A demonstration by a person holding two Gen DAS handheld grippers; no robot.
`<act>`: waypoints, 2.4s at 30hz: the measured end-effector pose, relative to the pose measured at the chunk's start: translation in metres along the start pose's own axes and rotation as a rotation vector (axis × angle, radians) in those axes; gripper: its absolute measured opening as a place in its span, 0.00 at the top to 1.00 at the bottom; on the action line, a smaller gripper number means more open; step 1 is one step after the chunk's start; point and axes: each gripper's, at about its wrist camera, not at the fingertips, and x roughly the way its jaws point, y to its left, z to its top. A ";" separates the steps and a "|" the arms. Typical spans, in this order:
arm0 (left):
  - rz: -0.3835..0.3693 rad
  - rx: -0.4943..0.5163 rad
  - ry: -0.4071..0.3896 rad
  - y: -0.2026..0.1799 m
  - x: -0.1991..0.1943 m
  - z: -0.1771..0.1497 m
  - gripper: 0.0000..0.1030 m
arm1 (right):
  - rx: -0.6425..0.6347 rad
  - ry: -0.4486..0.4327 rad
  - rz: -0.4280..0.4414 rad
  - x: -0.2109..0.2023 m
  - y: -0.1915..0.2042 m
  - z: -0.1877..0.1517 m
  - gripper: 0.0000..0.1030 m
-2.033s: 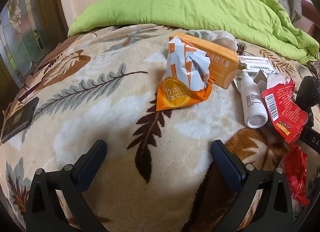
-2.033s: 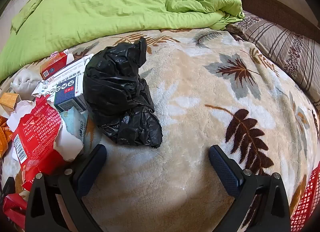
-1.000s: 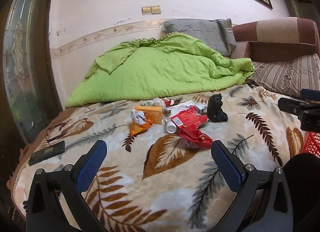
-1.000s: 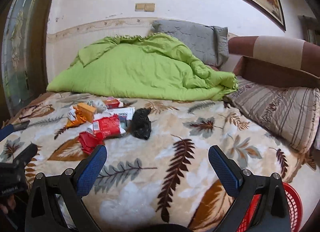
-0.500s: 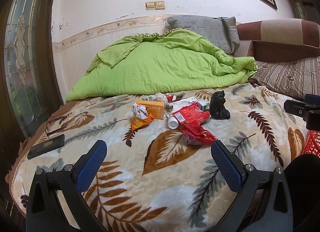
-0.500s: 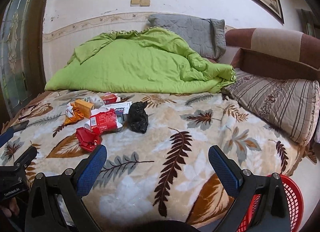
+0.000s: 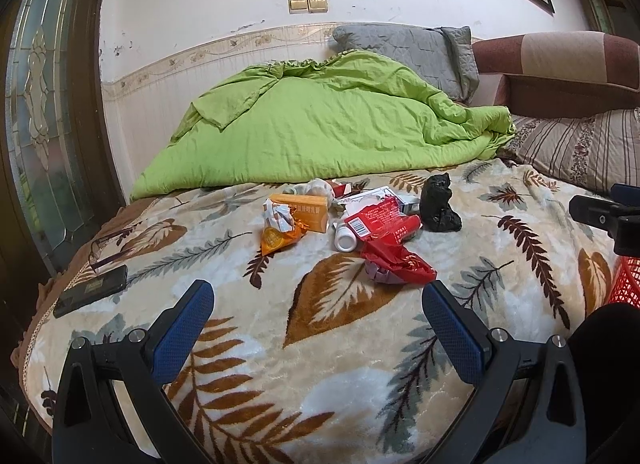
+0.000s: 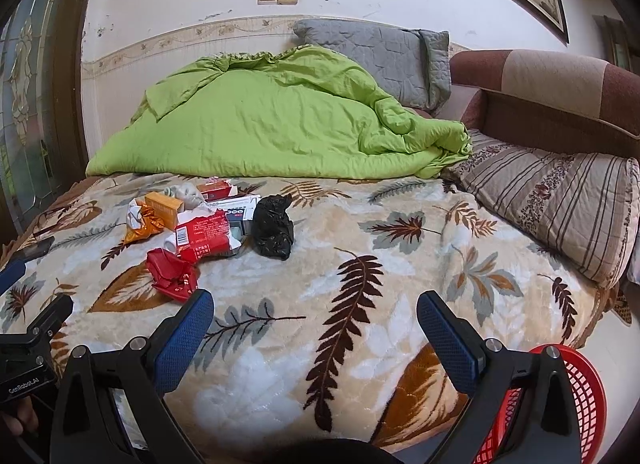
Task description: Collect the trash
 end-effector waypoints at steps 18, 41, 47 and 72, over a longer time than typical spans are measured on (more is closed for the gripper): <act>-0.011 0.002 0.021 -0.002 0.004 -0.005 0.00 | 0.019 0.022 0.012 0.005 -0.005 0.000 0.00; -0.225 -0.247 0.452 -0.026 0.168 0.018 0.62 | 0.059 0.148 0.116 0.030 -0.009 0.005 0.11; -0.222 -0.212 0.404 -0.020 0.160 0.023 0.72 | 0.086 0.195 0.181 0.082 -0.005 0.040 0.13; 0.033 -0.112 0.253 0.019 0.134 0.049 0.72 | 0.100 0.117 0.129 0.184 0.044 0.073 0.66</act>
